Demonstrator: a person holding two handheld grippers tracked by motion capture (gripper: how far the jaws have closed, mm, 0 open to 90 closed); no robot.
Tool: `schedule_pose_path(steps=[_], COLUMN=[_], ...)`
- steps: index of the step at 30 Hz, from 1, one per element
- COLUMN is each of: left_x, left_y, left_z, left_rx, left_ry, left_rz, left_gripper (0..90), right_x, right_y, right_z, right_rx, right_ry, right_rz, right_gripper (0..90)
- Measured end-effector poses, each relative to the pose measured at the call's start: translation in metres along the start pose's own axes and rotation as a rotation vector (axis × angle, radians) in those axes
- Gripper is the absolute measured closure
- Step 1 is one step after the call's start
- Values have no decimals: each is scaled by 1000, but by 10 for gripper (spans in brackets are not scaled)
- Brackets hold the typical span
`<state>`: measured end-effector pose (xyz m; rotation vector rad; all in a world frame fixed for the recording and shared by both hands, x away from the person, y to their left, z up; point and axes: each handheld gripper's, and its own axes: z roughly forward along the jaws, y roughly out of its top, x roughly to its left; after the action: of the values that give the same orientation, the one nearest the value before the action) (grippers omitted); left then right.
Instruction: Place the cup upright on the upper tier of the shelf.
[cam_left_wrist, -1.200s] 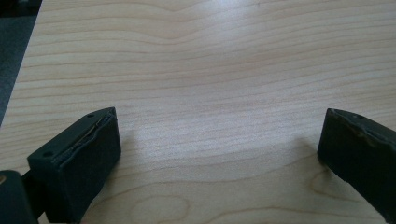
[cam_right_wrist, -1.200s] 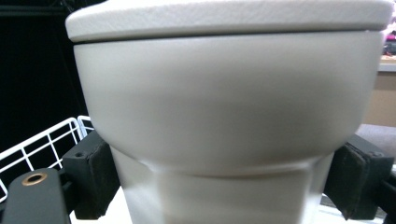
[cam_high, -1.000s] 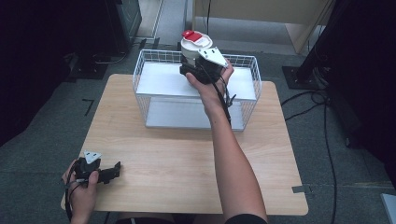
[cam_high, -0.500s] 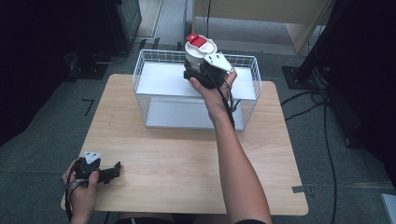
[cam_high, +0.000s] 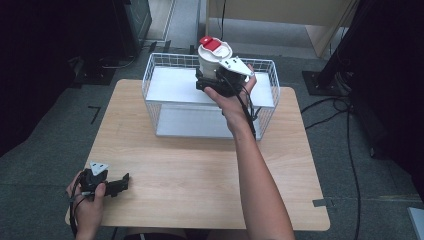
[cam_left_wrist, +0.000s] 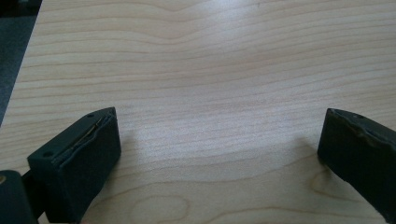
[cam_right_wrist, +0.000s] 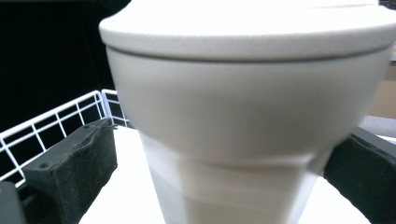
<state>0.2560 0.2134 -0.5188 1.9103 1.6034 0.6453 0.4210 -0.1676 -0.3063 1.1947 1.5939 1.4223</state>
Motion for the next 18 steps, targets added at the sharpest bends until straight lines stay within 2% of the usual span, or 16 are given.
schedule_pose_path(steps=[6, 10, 18], left_x=[0, 0, 0], left_y=[0, 0, 0], left_z=[0, 0, 0], left_rx=[-1, 1, 1], left_ry=[0, 0, 0], left_rz=[-1, 1, 1], left_gripper=[0, 0, 0], right_x=[-3, -8, -15], right_y=[-3, -4, -13], right_z=[-11, -21, -49], right_rx=[2, -7, -21], right_ry=[8, 8, 5], right_rz=[-8, 10, -10], right_gripper=[0, 0, 0])
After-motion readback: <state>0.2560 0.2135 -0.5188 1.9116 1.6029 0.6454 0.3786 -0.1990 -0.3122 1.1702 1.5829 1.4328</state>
